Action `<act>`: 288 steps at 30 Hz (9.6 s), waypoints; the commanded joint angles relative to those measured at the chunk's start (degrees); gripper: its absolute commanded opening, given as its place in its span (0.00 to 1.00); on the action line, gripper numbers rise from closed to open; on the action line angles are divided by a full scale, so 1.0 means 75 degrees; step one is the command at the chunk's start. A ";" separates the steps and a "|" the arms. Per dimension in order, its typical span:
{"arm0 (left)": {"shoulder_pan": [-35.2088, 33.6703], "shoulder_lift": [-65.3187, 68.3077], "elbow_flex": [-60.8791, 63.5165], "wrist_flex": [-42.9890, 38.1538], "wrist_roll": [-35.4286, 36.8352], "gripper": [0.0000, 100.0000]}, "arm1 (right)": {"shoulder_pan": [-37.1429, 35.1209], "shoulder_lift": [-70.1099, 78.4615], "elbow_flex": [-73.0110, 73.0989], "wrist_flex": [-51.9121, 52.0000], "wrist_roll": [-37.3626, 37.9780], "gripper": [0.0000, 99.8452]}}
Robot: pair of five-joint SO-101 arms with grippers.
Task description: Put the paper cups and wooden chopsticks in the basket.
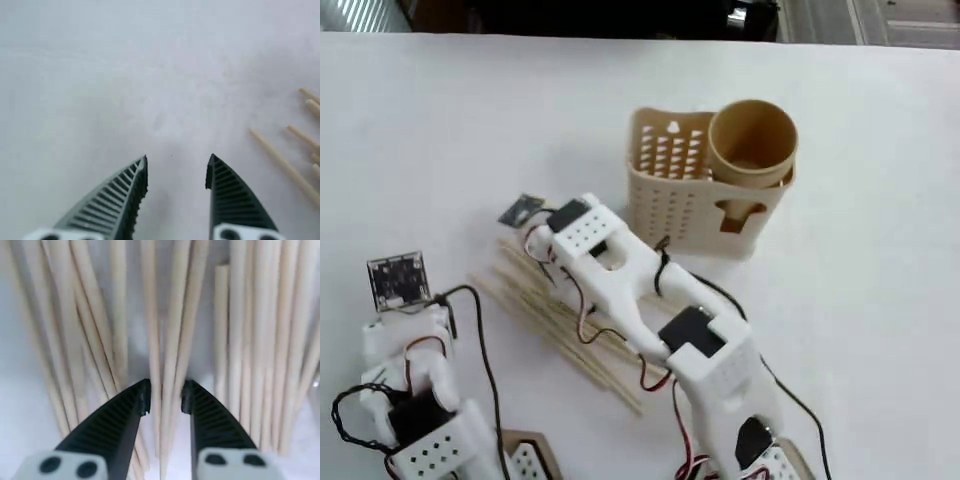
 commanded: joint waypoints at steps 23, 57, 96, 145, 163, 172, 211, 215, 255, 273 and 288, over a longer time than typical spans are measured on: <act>-0.0041 -0.0111 -0.0035 -0.0117 -0.0047 0.20 | 0.0604 -0.3206 -0.0316 0.1260 -0.0012 0.02; 0.0158 -0.0100 -0.0035 -0.0035 -0.0047 0.20 | 0.2280 -1.0110 0.3751 -0.5632 -0.0973 0.02; 0.0170 -0.0100 -0.0035 -0.0023 -0.0059 0.20 | 0.1952 -0.9125 0.2590 -0.2678 -0.1559 0.11; 0.0170 -0.0100 -0.0035 -0.0012 -0.0059 0.20 | -0.0686 -0.0709 0.0481 -0.1260 -0.0668 0.20; 0.0170 -0.0100 -0.0035 -0.0012 -0.0059 0.20 | -0.0275 -0.1084 0.0527 -0.0967 -0.0270 0.02; 0.0170 -0.0100 -0.0035 -0.0012 -0.0059 0.20 | 0.0463 -0.3417 0.0539 -0.0440 -0.0340 0.02; 0.0170 -0.0100 -0.0035 0.0000 -0.0059 0.20 | 0.3042 -0.8926 0.4442 -0.8809 -0.0985 0.02; 0.0170 -0.0100 -0.0035 0.0000 -0.0059 0.20 | 0.3335 -0.8867 0.5075 -0.9371 -0.0985 0.02; 0.0170 -0.0100 -0.0035 0.0000 -0.0059 0.20 | -0.0170 -0.4577 0.2333 -0.1155 -0.0645 0.14; 0.0170 -0.0100 -0.0035 0.0000 -0.0059 0.20 | -0.0850 -0.1905 0.1629 -0.0651 -0.0703 0.22; 0.0170 -0.0100 -0.0035 0.0000 -0.0059 0.20 | -0.0592 -0.0850 0.1360 -0.1201 -0.0492 0.04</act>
